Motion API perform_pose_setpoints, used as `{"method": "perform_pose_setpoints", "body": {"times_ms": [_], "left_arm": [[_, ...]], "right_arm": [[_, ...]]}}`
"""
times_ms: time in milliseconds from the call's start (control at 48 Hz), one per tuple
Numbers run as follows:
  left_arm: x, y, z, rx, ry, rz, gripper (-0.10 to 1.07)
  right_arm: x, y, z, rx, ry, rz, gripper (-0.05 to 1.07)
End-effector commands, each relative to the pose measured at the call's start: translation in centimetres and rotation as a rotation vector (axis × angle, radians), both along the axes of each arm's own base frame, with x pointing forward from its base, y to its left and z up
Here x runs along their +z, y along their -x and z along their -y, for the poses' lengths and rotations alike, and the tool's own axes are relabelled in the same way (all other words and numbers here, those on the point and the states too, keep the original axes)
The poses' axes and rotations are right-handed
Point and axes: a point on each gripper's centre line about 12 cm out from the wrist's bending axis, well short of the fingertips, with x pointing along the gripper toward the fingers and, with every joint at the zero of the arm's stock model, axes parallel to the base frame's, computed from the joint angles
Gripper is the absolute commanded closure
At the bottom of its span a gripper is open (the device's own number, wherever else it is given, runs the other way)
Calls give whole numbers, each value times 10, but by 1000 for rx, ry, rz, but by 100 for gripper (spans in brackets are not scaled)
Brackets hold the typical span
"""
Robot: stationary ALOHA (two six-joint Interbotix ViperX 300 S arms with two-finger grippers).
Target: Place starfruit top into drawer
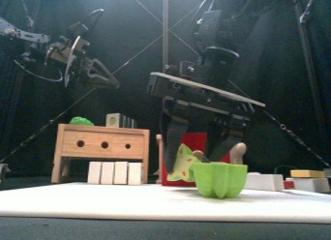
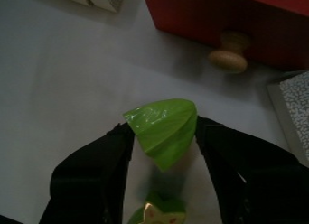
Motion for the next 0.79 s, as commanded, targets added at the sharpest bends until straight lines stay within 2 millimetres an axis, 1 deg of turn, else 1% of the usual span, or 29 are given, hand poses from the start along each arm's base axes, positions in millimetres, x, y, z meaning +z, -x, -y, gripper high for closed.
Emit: {"method": "perform_pose_setpoints", "body": {"times_ms": [0,42,83,104,167,229,292,375,417,521,667,771], "left_arm": [[7,-2,-1,4,-15,27,54],[8,-2,-1,6,-17,31,54],[8,-2,-1,7,-20,34,54],[8,-2,-1,8,-19,34,54],[8,-2,-1,8,-21,34,54],[8,-2,-1,9,-17,35,54],[8,-2,-1,8,-17,35,54],[7,-2,0,3,-16,34,54],[7,-2,1,2,-16,34,54],[8,-2,2,-2,-15,35,54],[6,-2,2,-1,-9,32,54],[5,-1,2,3,-3,30,54]], "right_arm": [[48,-7,-8,17,-29,117,23],[60,-8,-10,29,-28,144,23],[73,-9,-9,36,-17,171,23],[82,-9,-8,38,-11,192,23],[99,-7,-4,49,10,230,23],[118,2,5,57,65,260,23],[124,15,15,54,106,258,23],[118,31,27,44,130,230,23],[110,38,40,20,138,204,23],[98,48,65,-17,150,176,23],[94,52,86,-40,190,165,23],[92,51,94,-47,201,162,22]]}}
